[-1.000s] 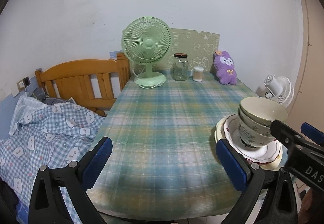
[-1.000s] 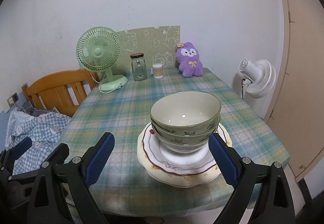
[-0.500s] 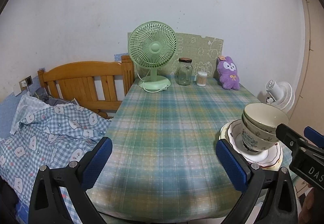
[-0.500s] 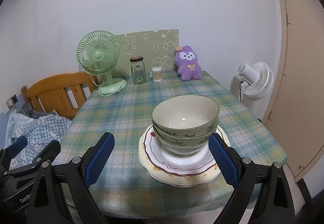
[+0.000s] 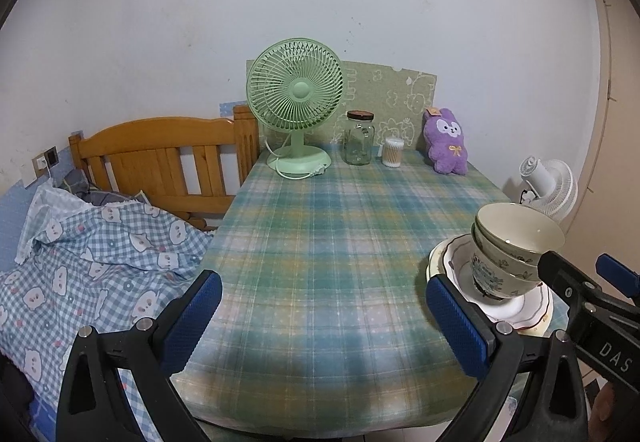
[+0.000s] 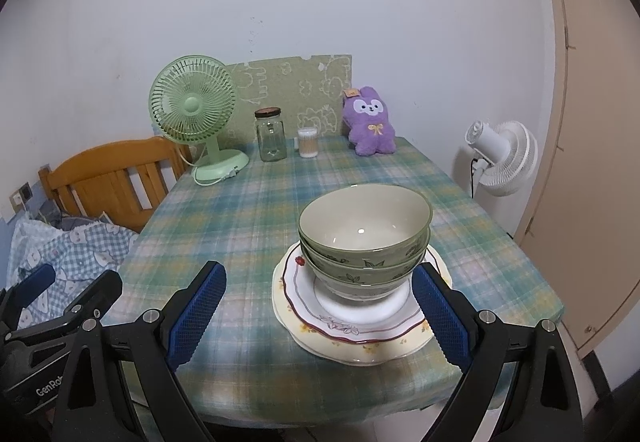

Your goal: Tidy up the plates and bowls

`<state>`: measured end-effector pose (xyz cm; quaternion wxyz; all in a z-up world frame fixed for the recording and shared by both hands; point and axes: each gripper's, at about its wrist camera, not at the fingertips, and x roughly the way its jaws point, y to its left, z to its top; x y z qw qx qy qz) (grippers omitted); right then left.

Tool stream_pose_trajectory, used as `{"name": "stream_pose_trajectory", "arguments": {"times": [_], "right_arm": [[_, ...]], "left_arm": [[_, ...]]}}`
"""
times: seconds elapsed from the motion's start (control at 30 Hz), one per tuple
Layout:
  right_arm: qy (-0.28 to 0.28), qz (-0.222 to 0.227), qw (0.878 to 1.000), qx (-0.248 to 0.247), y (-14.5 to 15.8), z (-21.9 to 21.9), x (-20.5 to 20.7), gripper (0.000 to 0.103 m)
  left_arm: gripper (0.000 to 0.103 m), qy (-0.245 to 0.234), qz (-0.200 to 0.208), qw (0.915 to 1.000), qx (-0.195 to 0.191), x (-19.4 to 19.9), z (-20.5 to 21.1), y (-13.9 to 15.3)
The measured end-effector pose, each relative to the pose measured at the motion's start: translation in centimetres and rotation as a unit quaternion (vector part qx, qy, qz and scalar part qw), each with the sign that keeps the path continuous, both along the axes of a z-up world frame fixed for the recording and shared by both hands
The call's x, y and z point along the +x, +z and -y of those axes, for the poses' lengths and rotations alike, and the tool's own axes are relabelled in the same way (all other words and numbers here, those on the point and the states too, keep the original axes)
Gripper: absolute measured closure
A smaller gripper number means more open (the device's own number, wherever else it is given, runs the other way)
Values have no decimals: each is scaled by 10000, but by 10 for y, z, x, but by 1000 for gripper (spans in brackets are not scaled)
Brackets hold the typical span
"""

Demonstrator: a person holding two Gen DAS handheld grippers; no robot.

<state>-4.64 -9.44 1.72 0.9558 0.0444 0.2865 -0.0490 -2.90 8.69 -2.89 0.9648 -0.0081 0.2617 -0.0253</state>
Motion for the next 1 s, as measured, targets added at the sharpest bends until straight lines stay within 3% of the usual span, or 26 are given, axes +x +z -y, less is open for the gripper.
{"name": "stream_pose_trajectory", "arguments": {"times": [1.0], "right_arm": [[-13,-133,9999,40,-8,11,-5,7]], "left_arm": [[0,-40,-57,10000,57,-9,6,-3]]}}
